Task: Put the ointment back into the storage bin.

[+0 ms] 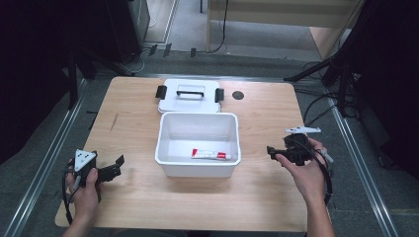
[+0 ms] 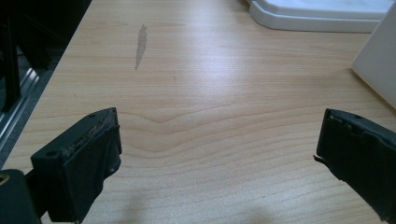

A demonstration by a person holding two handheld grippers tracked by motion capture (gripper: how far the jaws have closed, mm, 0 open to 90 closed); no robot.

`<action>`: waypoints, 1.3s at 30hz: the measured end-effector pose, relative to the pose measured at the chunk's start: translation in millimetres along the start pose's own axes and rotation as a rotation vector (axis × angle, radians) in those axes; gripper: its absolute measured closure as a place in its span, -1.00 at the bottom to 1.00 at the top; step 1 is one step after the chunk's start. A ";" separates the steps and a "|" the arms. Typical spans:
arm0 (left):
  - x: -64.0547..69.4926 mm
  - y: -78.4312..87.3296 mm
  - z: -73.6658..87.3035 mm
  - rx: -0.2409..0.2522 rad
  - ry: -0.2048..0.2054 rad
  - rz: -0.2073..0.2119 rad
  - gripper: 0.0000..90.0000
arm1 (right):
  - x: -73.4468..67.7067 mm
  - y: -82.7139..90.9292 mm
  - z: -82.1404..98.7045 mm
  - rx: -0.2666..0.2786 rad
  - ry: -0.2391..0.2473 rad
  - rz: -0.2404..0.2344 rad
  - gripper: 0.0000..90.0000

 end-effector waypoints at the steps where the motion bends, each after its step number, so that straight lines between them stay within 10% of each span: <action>1: -0.1 0.0 0.0 -0.001 0.000 0.000 -0.99 | 2.0 0.1 2.9 0.018 -0.009 0.007 -0.35; 6: -0.1 0.0 0.0 0.000 0.001 0.000 -0.99 | 13.4 0.3 21.3 0.122 -0.081 0.067 -0.32; 15: -0.2 0.1 0.0 -0.001 0.003 -0.001 -0.99 | 29.0 5.2 48.2 0.273 -0.062 0.164 -0.32; 39: -0.6 -0.7 -0.1 -0.007 0.007 0.000 -0.99 | 81.9 13.2 97.5 0.384 -0.161 0.284 -0.29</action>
Point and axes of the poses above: each handheld gripper's, and its own axes: y roughly backward along the jaws, z roughly out of its underside, x roughly to its right, the point moved 2 cm from there along -y, roughly forward along the jaws, and after that the axes turned 10 degrees about x, right-handed, at the moved point
